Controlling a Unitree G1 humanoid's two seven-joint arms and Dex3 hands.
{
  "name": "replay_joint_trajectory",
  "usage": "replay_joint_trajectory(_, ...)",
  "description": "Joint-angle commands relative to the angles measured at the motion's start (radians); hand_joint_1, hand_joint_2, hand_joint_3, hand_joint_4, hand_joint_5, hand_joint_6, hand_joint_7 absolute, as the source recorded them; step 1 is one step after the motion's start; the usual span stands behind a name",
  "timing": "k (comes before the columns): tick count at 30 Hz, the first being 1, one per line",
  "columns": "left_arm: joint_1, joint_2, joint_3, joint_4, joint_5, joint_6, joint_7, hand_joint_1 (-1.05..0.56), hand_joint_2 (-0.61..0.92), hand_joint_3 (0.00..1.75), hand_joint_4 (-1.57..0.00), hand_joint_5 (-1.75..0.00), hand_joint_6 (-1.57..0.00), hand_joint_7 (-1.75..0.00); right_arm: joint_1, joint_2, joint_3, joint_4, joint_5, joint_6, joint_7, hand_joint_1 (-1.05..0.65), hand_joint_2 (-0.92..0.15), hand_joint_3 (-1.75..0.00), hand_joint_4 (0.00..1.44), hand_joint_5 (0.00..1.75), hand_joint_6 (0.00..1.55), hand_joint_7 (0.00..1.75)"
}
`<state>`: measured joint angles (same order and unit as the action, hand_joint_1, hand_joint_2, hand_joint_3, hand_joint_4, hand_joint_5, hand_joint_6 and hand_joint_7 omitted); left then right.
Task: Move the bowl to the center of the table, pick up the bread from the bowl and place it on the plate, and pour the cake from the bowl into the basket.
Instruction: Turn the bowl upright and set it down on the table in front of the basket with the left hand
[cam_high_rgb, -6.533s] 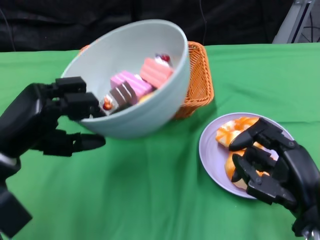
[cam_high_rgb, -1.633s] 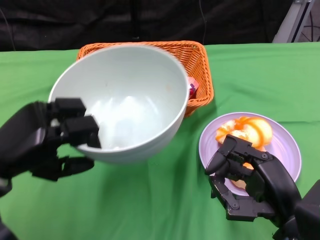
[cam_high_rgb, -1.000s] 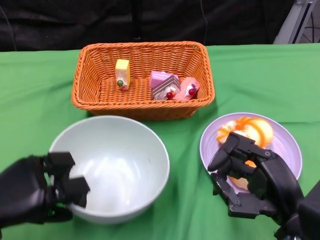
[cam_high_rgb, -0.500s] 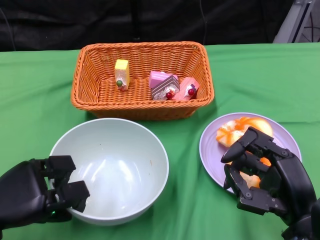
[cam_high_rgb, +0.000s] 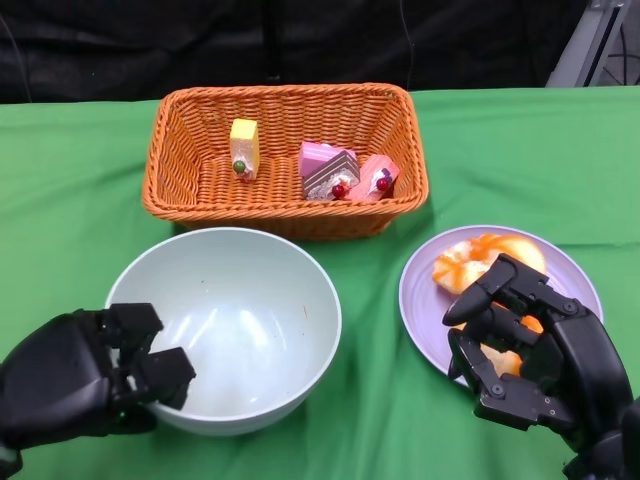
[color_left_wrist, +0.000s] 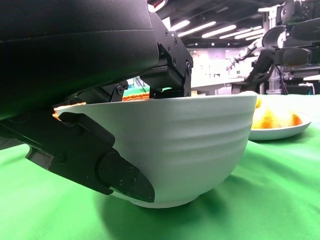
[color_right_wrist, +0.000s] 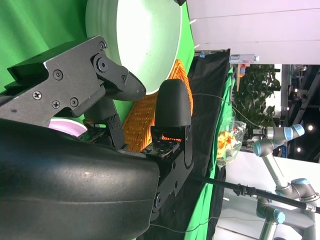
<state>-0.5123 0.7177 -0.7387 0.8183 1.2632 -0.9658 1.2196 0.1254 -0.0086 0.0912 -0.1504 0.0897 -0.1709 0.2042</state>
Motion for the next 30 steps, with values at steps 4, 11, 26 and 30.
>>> replay_joint_trajectory(4,0.032,0.04,0.059,-0.072,-0.195,-0.076,-0.306,-0.25,0.91,0.0,-0.74,-1.4,-0.94,-0.58,-0.005,-0.006,-0.004,0.026,-0.028,-0.042,-0.016,-0.03,-0.63,-0.94,0.62,1.75,0.5,1.54)
replay_joint_trajectory(11,0.044,0.12,0.081,-0.093,-0.621,-0.222,-0.875,-0.64,0.92,0.06,-0.4,-0.04,-0.42,0.0,-0.014,-0.009,-0.005,0.053,-0.051,-0.06,-0.02,-0.03,-0.63,-0.92,0.62,1.75,0.51,1.53)
replay_joint_trajectory(26,0.161,0.138,0.25,-0.384,-1.921,0.376,-2.142,-0.98,0.9,0.02,-0.08,-0.04,-0.14,-0.04,-0.015,-0.006,-0.002,0.055,-0.047,-0.063,-0.016,-0.03,-0.6,-0.96,0.64,1.75,0.54,1.52)
replay_joint_trajectory(30,0.233,0.026,0.419,-0.418,-2.036,0.481,-2.157,-0.86,0.91,0.03,-0.26,-0.08,-0.29,-0.05,-0.014,-0.008,0.004,0.046,-0.044,-0.06,-0.008,-0.04,-0.59,-0.98,0.65,1.75,0.54,1.52)
